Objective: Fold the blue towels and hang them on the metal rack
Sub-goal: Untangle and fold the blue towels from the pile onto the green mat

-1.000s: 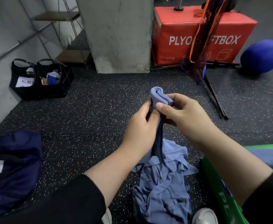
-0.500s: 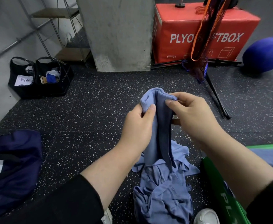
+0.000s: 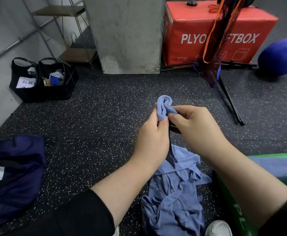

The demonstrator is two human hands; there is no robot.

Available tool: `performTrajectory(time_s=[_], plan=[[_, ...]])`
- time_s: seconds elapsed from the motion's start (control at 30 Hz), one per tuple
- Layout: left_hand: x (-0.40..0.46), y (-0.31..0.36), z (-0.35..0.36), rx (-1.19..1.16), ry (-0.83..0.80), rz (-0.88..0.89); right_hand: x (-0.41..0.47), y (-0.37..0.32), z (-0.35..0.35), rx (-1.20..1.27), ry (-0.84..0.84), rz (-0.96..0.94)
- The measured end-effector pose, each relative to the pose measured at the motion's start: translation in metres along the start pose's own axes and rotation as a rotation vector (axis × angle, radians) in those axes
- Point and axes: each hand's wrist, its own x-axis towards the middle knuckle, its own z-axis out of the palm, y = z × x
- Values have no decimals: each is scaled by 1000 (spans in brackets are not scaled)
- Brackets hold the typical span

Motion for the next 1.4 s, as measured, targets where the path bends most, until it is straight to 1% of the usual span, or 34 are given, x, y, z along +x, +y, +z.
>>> performTrajectory(time_s=[0.17,0.3,0.4,0.43,0.5,0.57,0.6,0.63,0.67,0.7,0.77,0.8,0.87,0.93,1.03,1.17,1.3,1.4], plan=[[4,-3,-2,18,-90,-43,1,2,0,-61,-63,15],[6,-4,-3,-17,-104,-90,0,4,-2,-76,-92,61],[8,-7,-4,-38,-174,-100,-3,2,0,7,-131,80],[8,-8,-5,-37,-176,-85,-4,1,0,33,-149,101],[10,-9,-7,-32,-117,-43,-3,0,-1,85,-164,123],[12,-10,-10,-4,-19,-3,-2,-2,-4,224,-97,166],[15,-12,-11,-13,27,0,-2,-3,-4,292,-62,198],[16,-12,-12,-53,65,-23,-1,-2,-5,307,-41,210],[17,-12,-14,-130,85,-66,1,1,-4,246,-13,189],[19,-11,-14,-218,89,-119,3,6,-4,122,29,138],[21,-9,-13,-449,57,-206,7,13,-5,-74,71,90],[23,-9,-14,-569,41,-245,8,15,-5,-107,54,91],[25,-6,-16,-718,2,-303,8,19,-6,-83,-18,138],[26,-7,-15,-704,-47,-324,6,18,-6,-61,-43,147],[26,-8,-15,-527,-91,-264,5,19,-6,-86,-41,93],[27,-8,-15,-513,-32,-226,4,16,-6,-99,-141,85],[29,4,-16,-583,55,-192,3,15,-4,-177,-247,103],[36,12,-24,-686,96,-161,2,16,-3,-157,-257,111]])
